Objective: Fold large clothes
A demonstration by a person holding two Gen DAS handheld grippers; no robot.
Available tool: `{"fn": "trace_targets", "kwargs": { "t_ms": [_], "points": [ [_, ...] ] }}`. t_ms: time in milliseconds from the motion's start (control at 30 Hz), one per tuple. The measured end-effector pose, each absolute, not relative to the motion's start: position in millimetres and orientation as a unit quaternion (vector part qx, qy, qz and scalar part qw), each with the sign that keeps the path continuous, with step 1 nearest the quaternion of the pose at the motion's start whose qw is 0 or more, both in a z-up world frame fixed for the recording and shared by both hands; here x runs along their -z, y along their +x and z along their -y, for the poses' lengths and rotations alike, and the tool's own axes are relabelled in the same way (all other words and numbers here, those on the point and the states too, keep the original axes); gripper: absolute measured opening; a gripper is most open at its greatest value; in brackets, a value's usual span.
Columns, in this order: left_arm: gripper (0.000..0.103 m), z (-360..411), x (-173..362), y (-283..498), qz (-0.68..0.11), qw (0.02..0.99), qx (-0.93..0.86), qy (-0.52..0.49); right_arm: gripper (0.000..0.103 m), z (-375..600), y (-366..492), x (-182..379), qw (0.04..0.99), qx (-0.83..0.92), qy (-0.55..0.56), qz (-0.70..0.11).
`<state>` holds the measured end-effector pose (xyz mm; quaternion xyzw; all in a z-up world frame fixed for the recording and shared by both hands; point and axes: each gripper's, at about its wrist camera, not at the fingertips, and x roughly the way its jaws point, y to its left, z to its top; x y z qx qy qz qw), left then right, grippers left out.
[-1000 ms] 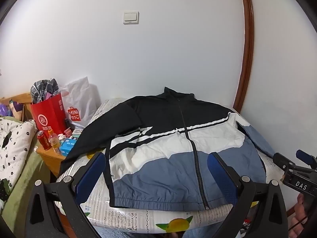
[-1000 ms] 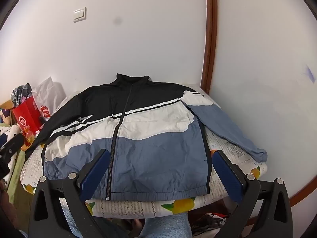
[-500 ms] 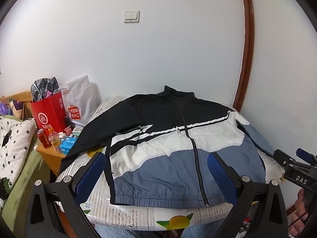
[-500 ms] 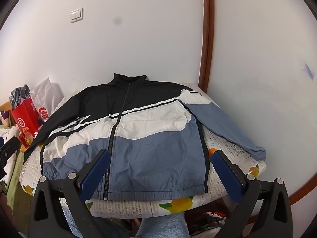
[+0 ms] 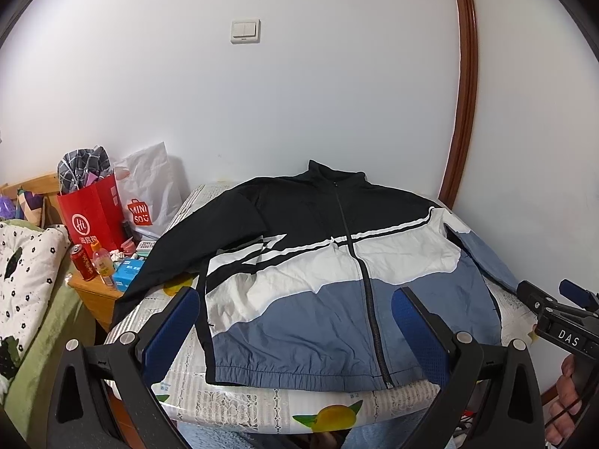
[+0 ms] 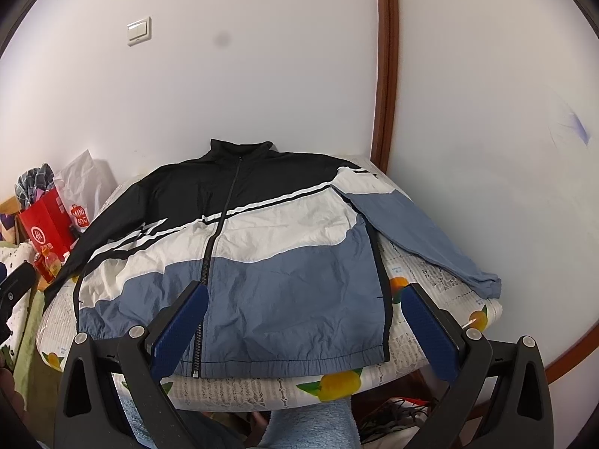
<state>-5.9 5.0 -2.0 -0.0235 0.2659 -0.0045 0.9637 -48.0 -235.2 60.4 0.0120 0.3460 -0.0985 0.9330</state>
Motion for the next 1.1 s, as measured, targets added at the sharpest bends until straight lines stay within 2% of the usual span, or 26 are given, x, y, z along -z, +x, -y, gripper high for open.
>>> {"fn": "trace_targets", "kwargs": {
  "t_ms": [1100],
  "points": [
    [0.103,-18,-5,-7,-0.268,0.963,-0.003,-0.036,0.102,228,-48,-63,0.935,0.095,0.006,-0.341]
  ]
}}
